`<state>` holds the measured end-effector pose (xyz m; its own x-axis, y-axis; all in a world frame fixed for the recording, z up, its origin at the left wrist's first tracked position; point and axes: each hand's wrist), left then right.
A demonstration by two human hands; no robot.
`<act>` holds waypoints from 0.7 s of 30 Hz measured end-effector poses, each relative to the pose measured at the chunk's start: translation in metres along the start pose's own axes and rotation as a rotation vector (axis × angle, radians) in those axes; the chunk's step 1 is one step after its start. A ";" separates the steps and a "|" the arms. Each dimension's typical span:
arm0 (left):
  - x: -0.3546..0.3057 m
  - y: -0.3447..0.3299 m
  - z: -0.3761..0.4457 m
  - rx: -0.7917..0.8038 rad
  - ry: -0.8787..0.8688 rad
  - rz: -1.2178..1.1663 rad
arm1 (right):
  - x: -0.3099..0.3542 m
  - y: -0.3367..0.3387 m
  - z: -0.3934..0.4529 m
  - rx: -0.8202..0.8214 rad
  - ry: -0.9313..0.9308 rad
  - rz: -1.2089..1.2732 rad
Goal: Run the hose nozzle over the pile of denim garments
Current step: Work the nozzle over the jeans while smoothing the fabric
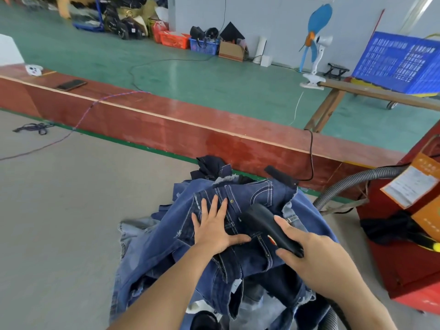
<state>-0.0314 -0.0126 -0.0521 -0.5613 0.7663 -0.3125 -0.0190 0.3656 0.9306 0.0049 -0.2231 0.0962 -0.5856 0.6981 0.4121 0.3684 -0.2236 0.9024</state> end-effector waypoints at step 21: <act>0.013 0.001 0.007 0.077 -0.053 -0.162 | 0.001 0.011 -0.020 -0.037 -0.038 -0.043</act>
<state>-0.0332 0.0011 -0.0568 -0.5113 0.7202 -0.4689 -0.0413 0.5244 0.8505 -0.0057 -0.2388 0.1089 -0.5724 0.7326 0.3684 0.3162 -0.2173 0.9235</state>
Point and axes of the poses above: each hand's wrist, its own z-axis towards the middle knuckle, its own y-axis out of the back of the hand, x = y × z, and after that the axes turned 12 degrees about z, right-handed
